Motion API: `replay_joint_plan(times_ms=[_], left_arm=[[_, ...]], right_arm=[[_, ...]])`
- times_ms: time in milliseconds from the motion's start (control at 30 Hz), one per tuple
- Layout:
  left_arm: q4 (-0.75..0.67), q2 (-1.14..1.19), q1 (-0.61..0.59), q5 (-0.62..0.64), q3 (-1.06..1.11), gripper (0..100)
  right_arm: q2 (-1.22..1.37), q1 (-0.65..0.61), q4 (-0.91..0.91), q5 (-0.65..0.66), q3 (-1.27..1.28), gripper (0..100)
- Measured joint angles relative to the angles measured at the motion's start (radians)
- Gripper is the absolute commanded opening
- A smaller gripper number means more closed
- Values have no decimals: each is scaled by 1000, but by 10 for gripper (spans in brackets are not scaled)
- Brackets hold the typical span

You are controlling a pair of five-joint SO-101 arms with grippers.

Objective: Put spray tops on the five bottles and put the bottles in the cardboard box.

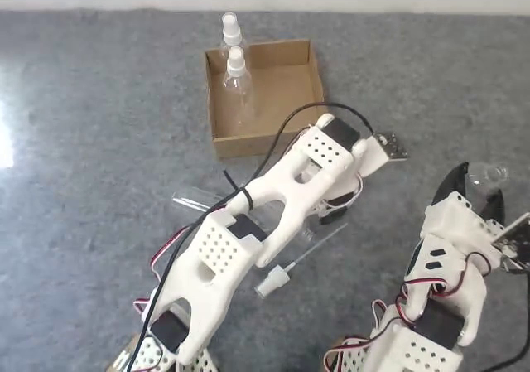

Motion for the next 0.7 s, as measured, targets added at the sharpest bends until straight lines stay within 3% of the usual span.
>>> replay_joint_plan(times_ms=[233,700], left_arm=[[-34,0,2,0,31,90],[-58,0,38,35,31,194]], right_arm=[[0,0,0,0,0,45],[0,0,0,0,0,45]])
